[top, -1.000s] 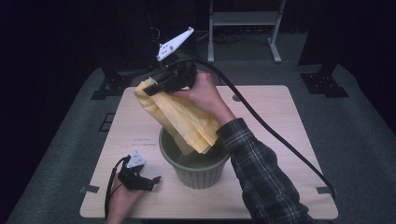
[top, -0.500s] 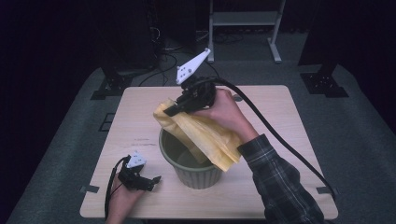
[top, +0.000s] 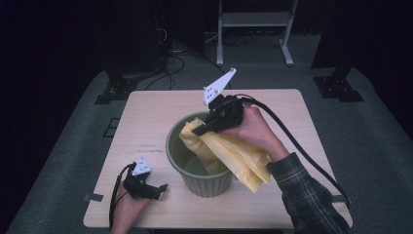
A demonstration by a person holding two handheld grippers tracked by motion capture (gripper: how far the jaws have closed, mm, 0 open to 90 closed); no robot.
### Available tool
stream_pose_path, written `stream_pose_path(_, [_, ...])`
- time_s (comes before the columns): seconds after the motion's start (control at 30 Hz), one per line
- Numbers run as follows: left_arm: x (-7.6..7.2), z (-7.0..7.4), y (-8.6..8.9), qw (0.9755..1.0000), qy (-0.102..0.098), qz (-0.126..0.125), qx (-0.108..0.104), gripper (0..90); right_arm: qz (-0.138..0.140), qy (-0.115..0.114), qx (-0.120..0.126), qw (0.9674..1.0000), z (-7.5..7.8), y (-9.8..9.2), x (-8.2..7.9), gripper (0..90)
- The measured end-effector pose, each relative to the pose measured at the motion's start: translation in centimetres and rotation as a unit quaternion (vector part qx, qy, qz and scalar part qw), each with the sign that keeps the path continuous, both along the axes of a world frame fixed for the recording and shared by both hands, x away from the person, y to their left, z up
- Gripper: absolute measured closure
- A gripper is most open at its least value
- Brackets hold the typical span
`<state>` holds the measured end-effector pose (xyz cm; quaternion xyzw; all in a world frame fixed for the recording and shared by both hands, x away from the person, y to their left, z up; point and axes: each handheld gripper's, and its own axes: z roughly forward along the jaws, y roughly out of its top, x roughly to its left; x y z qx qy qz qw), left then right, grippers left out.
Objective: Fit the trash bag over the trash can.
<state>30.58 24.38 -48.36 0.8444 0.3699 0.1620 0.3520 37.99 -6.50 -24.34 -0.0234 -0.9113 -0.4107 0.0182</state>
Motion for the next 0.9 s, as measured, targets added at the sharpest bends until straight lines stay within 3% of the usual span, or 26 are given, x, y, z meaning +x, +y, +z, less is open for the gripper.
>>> stream_pose_path(0.3, [0.0, 0.0, 0.0, 1.0, 0.0, 0.0, -0.001, 0.0, -0.003, 0.019, -0.023, 0.9996, -3.5, -0.2, 0.1, 82.9])
stream_pose_path(0.43, [0.0, 0.0, 0.0, 1.0, 0.0, 0.0, 0.0, 0.0, -0.015, 0.015, -0.061, 0.9979, -4.3, 0.1, -0.2, 76.3])
stream_pose_path(0.57, [0.0, 0.0, 0.0, 1.0, 0.0, 0.001, 0.0, 0.0, -0.019, 0.009, -0.07, 0.9973, -4.4, 0.2, -0.3, 71.1])
stream_pose_path(0.67, [0.0, 0.0, 0.0, 1.0, 0.0, 0.001, 0.0, 0.0, -0.033, 0.008, -0.052, 0.9981, -3.9, -0.3, -0.2, 57.6])
stream_pose_path(0.77, [0.0, 0.0, 0.0, 1.0, 0.0, 0.001, 0.0, 0.0, -0.036, 0.012, -0.045, 0.9982, -3.5, -0.7, -0.2, 53.4])
stream_pose_path(0.9, [0.0, 0.0, 0.0, 1.0, 0.0, 0.001, 0.0, 0.0, -0.054, 0.012, -0.011, 0.9984, -2.9, -2.3, -0.1, 43.0])
